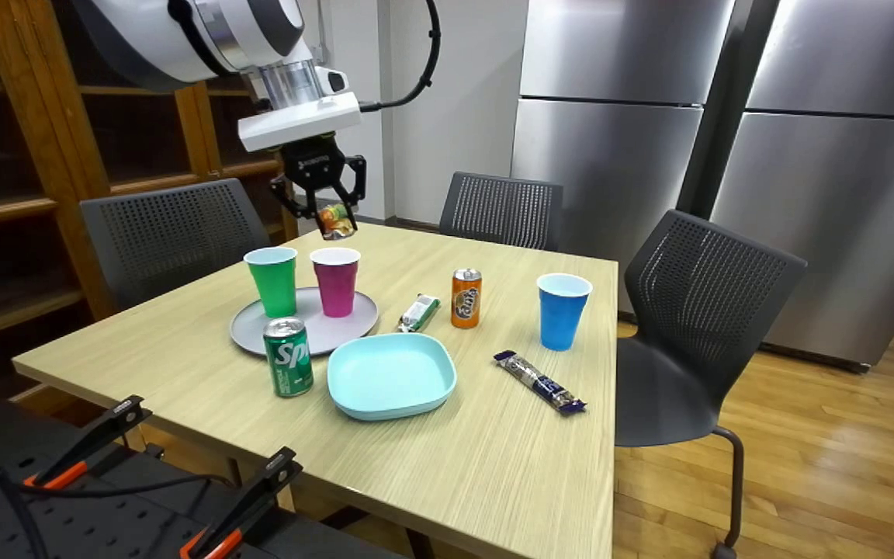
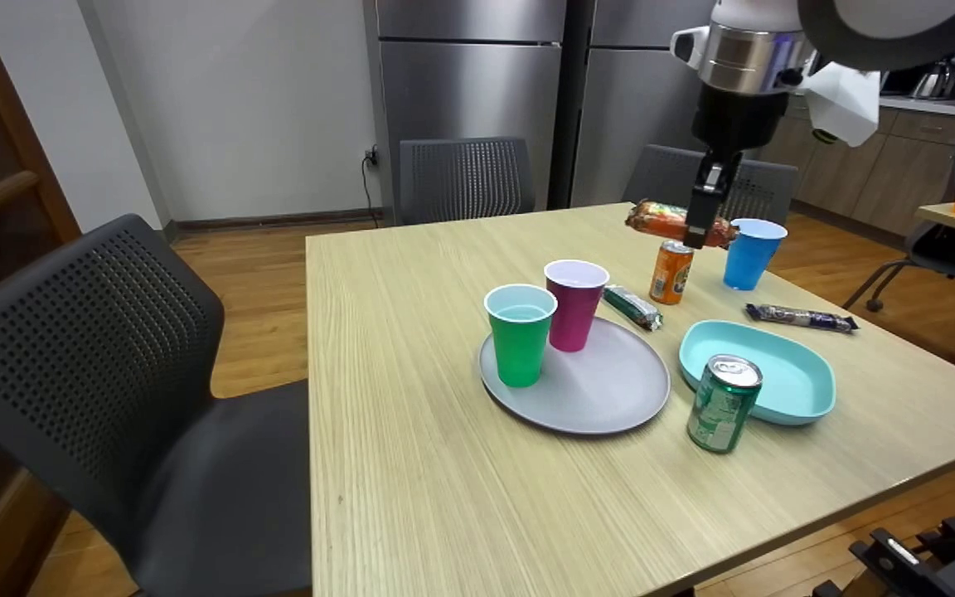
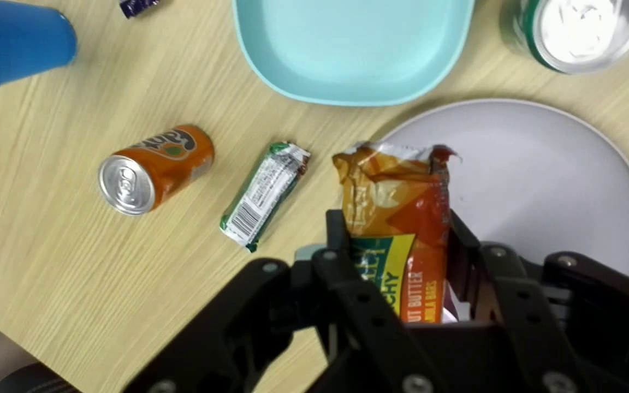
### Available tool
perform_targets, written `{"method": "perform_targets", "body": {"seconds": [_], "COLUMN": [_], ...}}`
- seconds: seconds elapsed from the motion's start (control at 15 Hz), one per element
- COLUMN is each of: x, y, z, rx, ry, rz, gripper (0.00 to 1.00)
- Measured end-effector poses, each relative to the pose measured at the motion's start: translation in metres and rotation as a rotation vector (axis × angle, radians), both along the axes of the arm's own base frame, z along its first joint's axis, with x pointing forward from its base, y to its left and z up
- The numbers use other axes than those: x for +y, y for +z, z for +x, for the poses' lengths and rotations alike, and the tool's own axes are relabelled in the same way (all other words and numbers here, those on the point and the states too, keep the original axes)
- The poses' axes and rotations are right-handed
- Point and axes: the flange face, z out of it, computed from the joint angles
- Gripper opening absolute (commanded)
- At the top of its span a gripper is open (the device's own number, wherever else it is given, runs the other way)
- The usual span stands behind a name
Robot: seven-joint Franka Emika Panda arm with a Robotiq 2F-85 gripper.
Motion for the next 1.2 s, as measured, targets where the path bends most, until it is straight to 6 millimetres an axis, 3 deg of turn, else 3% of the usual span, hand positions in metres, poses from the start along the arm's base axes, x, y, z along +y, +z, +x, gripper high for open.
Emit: {"method": "perform_targets", "body": {"seconds": [0.2, 0.4, 0.8, 1.2], "x": [-0.038, -0.06, -0.084, -0.098], "y": [-0.003, -0.012, -0.036, -0.073], "z": [-0.002, -0.009, -0.03, -0.037], "rx": [0.024, 0.05, 0.062, 0.074], "ry": [0.063, 0.107, 0.087, 0.029], "rz": [-0.043, -0.067, -0.048, 0.014], "gripper": [0.19, 0.19, 0.19, 0.19]}}
